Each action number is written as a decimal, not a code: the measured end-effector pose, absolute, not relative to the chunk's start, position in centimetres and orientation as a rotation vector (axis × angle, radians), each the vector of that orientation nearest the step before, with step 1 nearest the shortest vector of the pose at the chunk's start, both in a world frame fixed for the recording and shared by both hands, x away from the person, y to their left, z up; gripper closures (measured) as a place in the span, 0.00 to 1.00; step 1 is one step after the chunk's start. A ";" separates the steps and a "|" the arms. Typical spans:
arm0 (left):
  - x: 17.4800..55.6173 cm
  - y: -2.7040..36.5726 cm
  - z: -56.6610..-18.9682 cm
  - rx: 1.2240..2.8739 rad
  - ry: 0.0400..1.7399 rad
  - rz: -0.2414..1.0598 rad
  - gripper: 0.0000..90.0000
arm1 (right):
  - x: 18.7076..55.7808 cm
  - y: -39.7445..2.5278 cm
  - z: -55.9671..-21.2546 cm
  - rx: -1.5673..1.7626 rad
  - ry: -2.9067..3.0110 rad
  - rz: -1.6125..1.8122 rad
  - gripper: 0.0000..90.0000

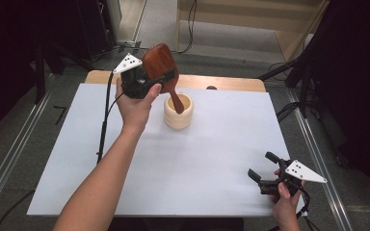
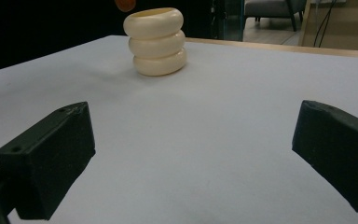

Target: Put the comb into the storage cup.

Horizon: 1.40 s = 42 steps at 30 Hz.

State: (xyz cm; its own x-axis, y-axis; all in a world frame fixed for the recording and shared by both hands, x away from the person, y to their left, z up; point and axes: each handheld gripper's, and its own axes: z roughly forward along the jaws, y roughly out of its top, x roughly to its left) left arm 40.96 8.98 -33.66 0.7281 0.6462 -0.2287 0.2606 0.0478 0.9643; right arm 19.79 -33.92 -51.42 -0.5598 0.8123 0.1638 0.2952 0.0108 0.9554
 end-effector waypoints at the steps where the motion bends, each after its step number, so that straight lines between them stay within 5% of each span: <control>1: 41.1 9.0 -33.7 1.535 0.768 0.345 0.65 | 19.8 -33.9 -51.4 1.133 1.858 1.574 0.00; 42: 44.7 7.4 -38.0 1.533 0.861 0.384 0.65 | 19.8 -33.9 -51.5 1.125 1.855 1.593 0.00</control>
